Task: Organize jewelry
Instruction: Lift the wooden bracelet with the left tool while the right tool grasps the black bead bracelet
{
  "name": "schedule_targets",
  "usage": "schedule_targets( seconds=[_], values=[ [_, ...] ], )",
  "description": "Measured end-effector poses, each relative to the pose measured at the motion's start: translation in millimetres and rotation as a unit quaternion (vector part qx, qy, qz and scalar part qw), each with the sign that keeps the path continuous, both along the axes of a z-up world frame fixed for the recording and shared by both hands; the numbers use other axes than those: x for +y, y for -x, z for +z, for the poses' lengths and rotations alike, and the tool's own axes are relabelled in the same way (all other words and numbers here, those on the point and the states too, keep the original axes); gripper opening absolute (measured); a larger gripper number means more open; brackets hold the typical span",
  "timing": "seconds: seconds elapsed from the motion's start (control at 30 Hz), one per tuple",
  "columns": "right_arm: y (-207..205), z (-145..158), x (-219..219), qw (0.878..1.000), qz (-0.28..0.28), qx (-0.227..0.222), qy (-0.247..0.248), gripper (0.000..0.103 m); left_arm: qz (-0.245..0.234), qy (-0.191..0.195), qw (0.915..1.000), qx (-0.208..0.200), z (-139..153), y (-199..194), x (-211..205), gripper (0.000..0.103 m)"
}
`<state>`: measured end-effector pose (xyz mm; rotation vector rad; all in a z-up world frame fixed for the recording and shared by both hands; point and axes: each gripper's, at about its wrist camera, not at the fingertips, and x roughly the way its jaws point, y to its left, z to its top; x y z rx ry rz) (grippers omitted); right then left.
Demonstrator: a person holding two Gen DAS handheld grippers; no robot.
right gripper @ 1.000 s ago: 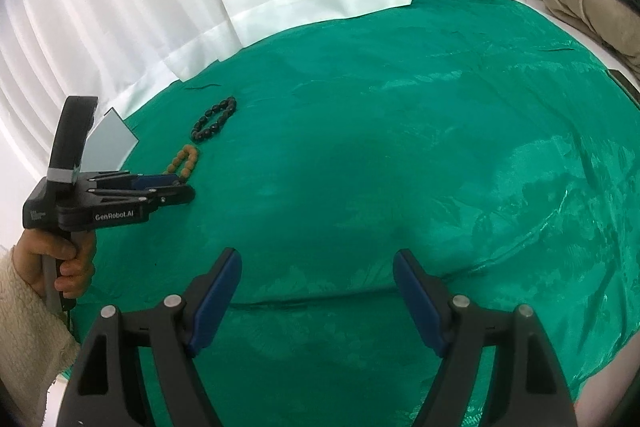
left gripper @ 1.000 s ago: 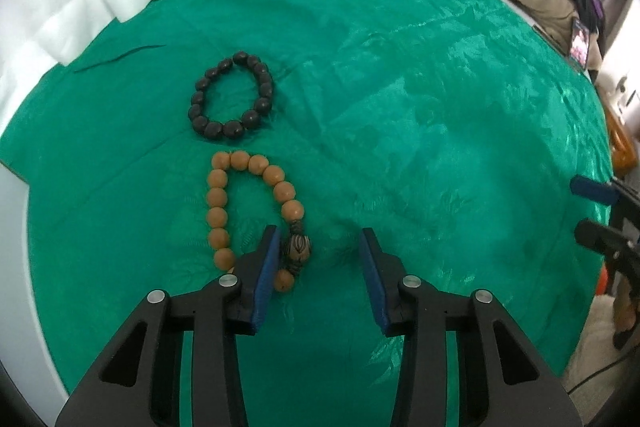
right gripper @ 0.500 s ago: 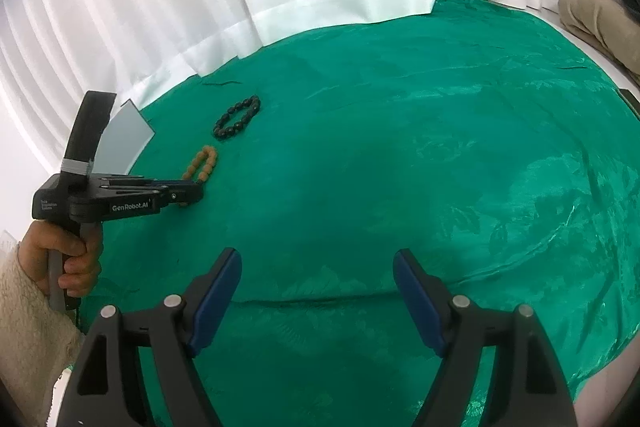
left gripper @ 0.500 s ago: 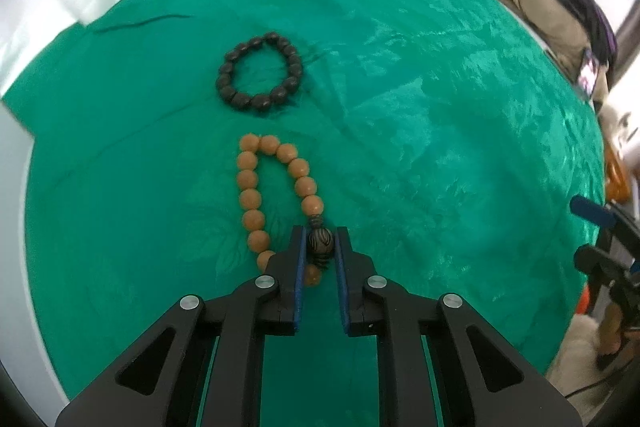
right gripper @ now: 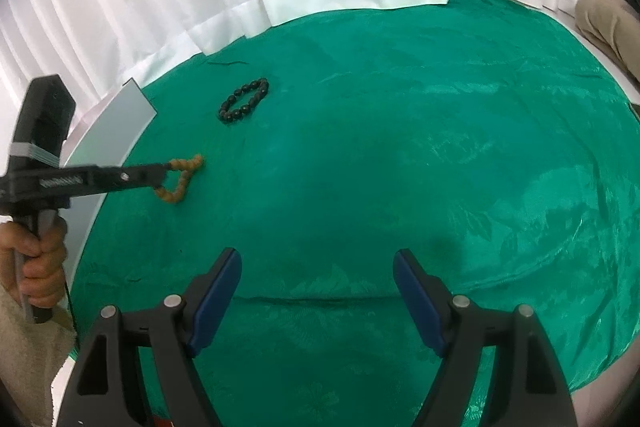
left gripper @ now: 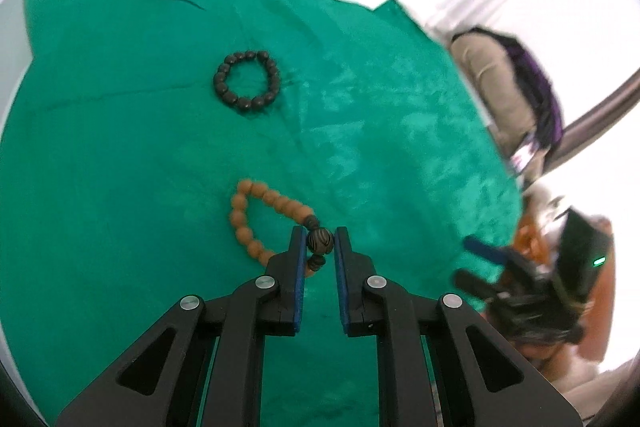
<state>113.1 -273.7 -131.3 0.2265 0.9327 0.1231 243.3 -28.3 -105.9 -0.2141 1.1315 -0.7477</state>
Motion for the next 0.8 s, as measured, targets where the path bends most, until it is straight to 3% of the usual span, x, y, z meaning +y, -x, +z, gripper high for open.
schedule_targets(
  seconds=[0.23,0.43,0.57,0.67,0.73,0.8],
  values=[
    [-1,-2,9,1.0,0.013,0.01,-0.004,0.08,0.045,0.071,0.9961,0.028,19,3,28,0.012],
    [-28,16,12,0.997,0.058,0.032,-0.047,0.08,0.099,0.094,0.9905,0.018,43,13,60,0.012],
    [-91,46,10,0.99,0.085,0.044,-0.101,0.08,0.138,0.09,0.9863,0.005,58,20,82,0.012],
    [-148,57,24,0.992,0.09,0.045,-0.072,0.08,0.16,0.076,0.9841,-0.01,65,26,95,0.012],
    [-177,55,45,0.99,0.121,0.053,-0.053,0.079,0.17,0.071,0.9828,-0.012,65,29,103,0.012],
    [-203,47,73,0.984,0.161,0.065,-0.036,0.05,0.176,0.069,0.9819,-0.012,65,30,107,0.012]
  ],
)
